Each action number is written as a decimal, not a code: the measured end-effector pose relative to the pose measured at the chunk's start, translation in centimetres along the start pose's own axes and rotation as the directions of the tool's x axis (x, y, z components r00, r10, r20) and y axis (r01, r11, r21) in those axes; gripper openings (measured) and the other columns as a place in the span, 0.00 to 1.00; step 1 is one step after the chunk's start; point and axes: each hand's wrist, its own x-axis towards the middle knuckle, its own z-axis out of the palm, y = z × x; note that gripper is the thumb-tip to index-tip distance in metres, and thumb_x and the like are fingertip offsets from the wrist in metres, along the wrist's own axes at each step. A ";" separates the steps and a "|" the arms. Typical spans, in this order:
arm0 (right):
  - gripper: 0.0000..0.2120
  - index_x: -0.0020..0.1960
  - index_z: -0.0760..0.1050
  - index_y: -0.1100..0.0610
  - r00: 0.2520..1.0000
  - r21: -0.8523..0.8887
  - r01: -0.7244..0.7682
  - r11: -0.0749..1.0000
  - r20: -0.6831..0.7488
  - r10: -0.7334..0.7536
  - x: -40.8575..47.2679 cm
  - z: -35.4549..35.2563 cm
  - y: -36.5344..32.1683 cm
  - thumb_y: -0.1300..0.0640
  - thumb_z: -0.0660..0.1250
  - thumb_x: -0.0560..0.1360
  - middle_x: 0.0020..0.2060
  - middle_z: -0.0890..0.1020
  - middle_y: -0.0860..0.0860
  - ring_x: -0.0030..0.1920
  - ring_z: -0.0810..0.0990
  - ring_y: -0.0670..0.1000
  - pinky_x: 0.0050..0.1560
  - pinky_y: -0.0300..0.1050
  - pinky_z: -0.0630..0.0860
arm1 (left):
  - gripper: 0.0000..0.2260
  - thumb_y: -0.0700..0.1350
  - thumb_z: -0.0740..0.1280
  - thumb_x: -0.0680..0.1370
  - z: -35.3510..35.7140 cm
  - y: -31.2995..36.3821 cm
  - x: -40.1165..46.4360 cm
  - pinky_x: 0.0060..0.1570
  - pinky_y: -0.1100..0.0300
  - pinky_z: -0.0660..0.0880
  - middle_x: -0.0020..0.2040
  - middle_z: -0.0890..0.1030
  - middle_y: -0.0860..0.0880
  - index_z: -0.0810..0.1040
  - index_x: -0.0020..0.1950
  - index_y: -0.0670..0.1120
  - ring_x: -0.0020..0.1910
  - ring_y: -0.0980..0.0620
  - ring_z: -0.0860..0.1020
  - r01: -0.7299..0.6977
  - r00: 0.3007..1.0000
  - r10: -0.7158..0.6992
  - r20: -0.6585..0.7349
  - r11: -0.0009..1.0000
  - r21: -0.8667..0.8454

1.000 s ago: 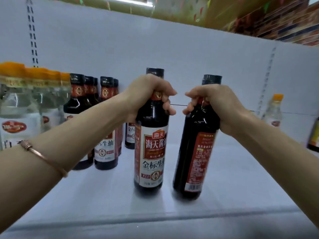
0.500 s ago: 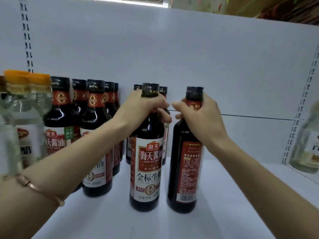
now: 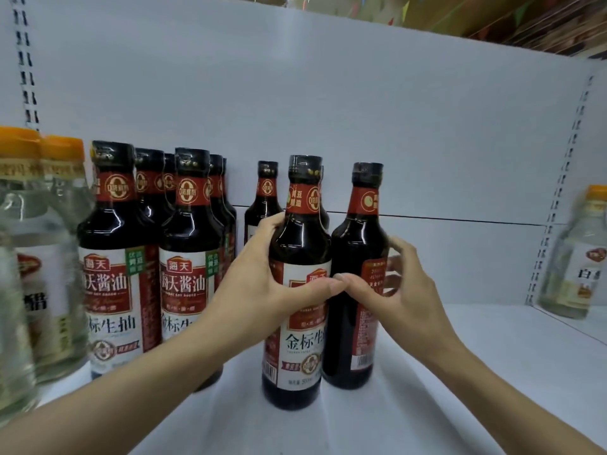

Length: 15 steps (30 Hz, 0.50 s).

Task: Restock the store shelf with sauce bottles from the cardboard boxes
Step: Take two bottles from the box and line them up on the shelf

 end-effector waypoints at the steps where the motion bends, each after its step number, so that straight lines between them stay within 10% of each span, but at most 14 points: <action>1: 0.35 0.62 0.67 0.44 0.999 0.061 -0.037 0.997 0.029 0.035 0.2 0.0 0.3 0.34 0.71 0.59 0.51 0.81 0.42 0.49 0.81 0.39 0.47 0.38 0.79 | 0.38 0.58 0.77 0.61 0.0 -0.1 -0.1 0.54 0.58 0.78 0.55 0.80 0.64 0.65 0.67 0.64 0.54 0.65 0.78 0.006 1.000 -0.006 0.006 1.000 -0.018; 9: 0.17 0.67 0.71 0.46 0.894 0.210 -0.189 0.959 0.440 0.080 0.7 -2.2 1.6 0.46 0.62 0.79 0.60 0.80 0.42 0.62 0.77 0.42 0.60 0.40 0.75 | 0.26 0.58 0.72 0.64 1.0 -1.2 -1.2 0.45 0.68 0.72 0.47 0.79 0.71 0.62 0.56 0.69 0.47 0.73 0.77 0.033 0.999 -0.038 -0.034 0.991 -0.131; 15: 0.33 0.63 0.73 0.47 0.934 0.148 -0.175 0.973 0.339 0.116 -0.1 -1.0 2.8 0.46 0.81 0.60 0.54 0.83 0.45 0.57 0.80 0.47 0.56 0.42 0.77 | 0.33 0.59 0.71 0.64 1.3 -2.1 -1.5 0.47 0.69 0.71 0.52 0.79 0.66 0.58 0.64 0.69 0.50 0.73 0.77 0.035 0.999 -0.041 -0.034 0.987 -0.157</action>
